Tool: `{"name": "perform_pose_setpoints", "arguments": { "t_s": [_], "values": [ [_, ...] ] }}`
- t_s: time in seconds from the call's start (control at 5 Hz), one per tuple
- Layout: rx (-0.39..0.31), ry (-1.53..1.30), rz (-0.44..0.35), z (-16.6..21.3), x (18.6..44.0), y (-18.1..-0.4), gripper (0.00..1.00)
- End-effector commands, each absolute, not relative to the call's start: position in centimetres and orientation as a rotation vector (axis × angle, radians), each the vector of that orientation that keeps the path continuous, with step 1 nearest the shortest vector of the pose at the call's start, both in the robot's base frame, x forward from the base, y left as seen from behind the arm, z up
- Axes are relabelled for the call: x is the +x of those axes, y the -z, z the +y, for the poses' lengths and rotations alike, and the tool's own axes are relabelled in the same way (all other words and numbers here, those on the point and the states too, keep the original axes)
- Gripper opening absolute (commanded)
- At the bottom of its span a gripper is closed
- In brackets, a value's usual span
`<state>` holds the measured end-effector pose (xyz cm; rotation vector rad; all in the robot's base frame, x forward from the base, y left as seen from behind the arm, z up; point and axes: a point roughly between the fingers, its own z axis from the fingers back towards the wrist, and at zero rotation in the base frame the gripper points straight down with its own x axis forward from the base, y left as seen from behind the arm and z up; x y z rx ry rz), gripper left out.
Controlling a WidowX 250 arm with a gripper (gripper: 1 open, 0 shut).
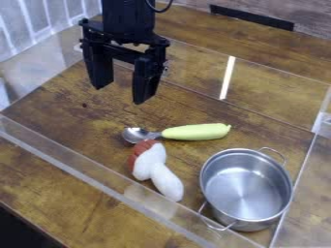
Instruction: Put the mushroom in the silver pot
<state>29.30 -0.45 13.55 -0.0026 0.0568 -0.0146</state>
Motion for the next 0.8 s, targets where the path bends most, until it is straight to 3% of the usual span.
{"name": "perform_pose_setpoints", "arguments": {
  "t_s": [0.0,0.2,0.6],
  "values": [
    [-0.010,-0.055,0.084,-0.6,28.7,-12.5,1.00],
    [-0.022,-0.165,0.095,-0.7,28.4,-11.8,1.00],
    [-0.081,-0.303,0.075,-1.9,29.1,-8.5,1.00]
  ]
}}
